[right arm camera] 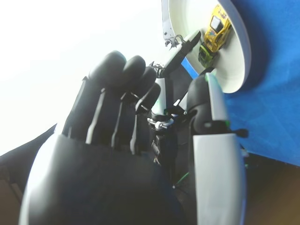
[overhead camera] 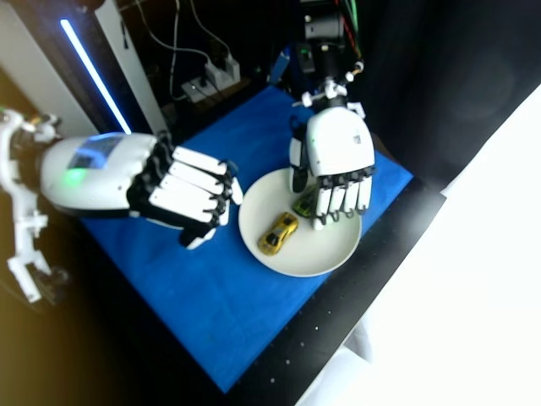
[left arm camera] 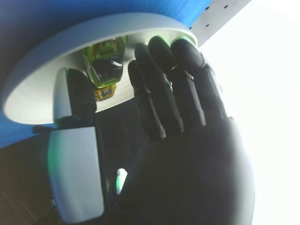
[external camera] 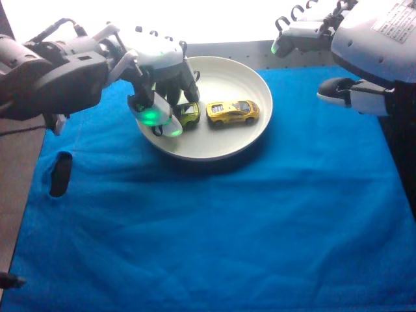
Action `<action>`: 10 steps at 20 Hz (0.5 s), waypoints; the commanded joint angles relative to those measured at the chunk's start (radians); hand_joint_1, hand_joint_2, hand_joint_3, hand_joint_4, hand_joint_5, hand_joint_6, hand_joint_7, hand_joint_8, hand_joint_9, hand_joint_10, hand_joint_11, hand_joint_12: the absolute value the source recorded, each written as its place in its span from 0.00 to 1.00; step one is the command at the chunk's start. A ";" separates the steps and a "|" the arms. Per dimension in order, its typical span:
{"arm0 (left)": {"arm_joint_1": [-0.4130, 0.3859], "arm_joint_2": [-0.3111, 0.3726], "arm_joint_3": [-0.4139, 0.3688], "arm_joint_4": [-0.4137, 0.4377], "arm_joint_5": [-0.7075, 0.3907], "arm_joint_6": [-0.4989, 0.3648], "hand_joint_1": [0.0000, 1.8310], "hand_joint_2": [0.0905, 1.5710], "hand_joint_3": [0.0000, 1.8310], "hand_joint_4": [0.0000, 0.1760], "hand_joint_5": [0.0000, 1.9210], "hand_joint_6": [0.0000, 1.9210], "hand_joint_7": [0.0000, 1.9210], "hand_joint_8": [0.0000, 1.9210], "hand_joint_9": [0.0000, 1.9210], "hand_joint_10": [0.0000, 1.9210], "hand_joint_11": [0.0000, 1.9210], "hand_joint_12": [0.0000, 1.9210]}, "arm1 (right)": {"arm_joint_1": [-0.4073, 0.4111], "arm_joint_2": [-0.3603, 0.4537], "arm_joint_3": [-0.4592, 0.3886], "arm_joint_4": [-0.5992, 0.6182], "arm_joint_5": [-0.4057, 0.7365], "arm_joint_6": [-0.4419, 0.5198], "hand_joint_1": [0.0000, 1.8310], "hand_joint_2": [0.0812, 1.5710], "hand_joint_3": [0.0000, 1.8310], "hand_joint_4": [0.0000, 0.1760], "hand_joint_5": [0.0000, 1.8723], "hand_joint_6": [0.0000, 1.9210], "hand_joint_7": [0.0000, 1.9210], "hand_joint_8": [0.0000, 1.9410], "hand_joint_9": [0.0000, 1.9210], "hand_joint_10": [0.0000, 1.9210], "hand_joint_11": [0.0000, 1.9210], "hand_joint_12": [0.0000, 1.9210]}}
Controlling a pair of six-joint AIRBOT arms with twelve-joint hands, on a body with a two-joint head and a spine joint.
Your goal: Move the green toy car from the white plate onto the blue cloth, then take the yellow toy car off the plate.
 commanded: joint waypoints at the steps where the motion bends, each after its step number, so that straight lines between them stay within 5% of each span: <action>1: -0.003 -0.008 0.007 0.005 -0.081 0.008 0.56 0.63 0.00 0.00 0.44 0.01 0.38 0.27 0.32 0.51 0.22 0.82 | 0.006 -0.002 -0.003 0.006 0.125 -0.005 0.68 0.65 0.00 0.00 0.27 0.31 0.31 0.48 0.31 0.67 0.28 0.91; 3: 0.000 -0.011 0.013 0.001 -0.080 0.008 0.59 0.65 0.00 0.00 0.47 0.01 0.37 0.38 0.31 0.61 0.24 0.86 | 0.004 -0.002 -0.004 0.007 0.125 -0.005 0.69 0.65 0.00 0.00 0.26 0.32 0.31 0.50 0.31 0.69 0.28 0.92; 4: 0.002 -0.012 0.017 -0.003 -0.079 0.008 0.60 0.73 0.00 0.00 0.44 0.50 0.36 0.44 0.32 0.63 0.29 0.83 | 0.003 -0.002 -0.005 0.007 0.125 -0.005 0.69 0.64 0.00 0.00 0.27 0.34 0.31 0.51 0.30 0.71 0.29 0.93; 5: 0.004 -0.014 0.021 -0.010 -0.079 0.008 0.63 0.76 0.00 0.00 0.40 0.60 0.41 0.67 0.33 0.64 0.28 0.86 | 0.003 -0.002 -0.006 0.007 0.125 -0.005 0.69 0.64 0.00 0.00 0.27 0.34 0.31 0.51 0.30 0.71 0.28 0.93; 7: 0.008 -0.016 0.025 -0.017 -0.079 0.008 0.64 0.77 0.00 0.00 0.38 0.65 0.42 0.73 0.33 0.63 0.17 0.86 | 0.002 -0.002 -0.006 0.007 0.125 -0.005 0.70 0.63 0.00 0.00 0.27 0.35 0.30 0.52 0.29 0.72 0.27 0.94; 10: 0.011 -0.016 0.027 -0.026 -0.080 0.009 0.73 0.77 0.00 0.00 0.34 0.73 0.42 0.67 0.37 0.78 0.17 0.87 | 0.002 -0.002 -0.007 0.007 0.125 -0.005 0.70 0.63 0.00 0.00 0.27 0.33 0.30 0.49 0.29 0.71 0.28 0.92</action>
